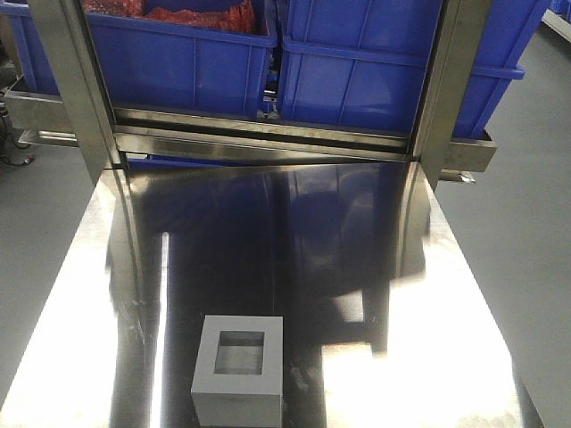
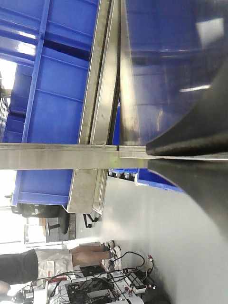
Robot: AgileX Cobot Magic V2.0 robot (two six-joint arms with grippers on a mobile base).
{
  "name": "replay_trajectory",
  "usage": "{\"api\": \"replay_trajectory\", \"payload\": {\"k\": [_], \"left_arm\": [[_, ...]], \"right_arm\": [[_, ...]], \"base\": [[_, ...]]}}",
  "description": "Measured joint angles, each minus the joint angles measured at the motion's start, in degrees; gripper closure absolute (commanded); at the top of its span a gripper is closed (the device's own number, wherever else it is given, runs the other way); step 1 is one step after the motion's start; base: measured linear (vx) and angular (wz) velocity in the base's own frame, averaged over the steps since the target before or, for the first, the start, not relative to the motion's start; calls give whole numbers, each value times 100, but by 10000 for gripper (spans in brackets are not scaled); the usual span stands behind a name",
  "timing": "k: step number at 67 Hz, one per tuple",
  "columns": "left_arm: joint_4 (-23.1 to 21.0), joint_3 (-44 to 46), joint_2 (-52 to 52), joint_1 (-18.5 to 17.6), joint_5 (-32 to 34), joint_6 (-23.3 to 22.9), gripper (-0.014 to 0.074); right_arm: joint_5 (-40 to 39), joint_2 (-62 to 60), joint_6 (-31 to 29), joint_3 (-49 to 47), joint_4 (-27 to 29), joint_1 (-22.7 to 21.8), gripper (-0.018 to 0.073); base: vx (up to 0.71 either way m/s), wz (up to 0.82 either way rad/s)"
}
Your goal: Sort gray base to blue bin
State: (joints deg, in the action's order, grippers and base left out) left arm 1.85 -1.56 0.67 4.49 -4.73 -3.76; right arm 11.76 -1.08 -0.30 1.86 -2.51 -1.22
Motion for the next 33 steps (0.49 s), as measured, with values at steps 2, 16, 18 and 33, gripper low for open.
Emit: {"api": "replay_trajectory", "payload": {"k": [2,16,18,33], "left_arm": [[0,0,0,0,0,0,603],[0,0,0,0,4,0,603],[0,0,0,0,4,0,603],[-185,73,0,0,-8,0,603]], "right_arm": [[0,0,0,0,0,0,564],[0,0,30,0,0,0,564],[0,0,0,0,0,0,564],[0,0,0,0,0,0,564]], "base": [[0,0],[0,0],[0,0],[0,0]]}}
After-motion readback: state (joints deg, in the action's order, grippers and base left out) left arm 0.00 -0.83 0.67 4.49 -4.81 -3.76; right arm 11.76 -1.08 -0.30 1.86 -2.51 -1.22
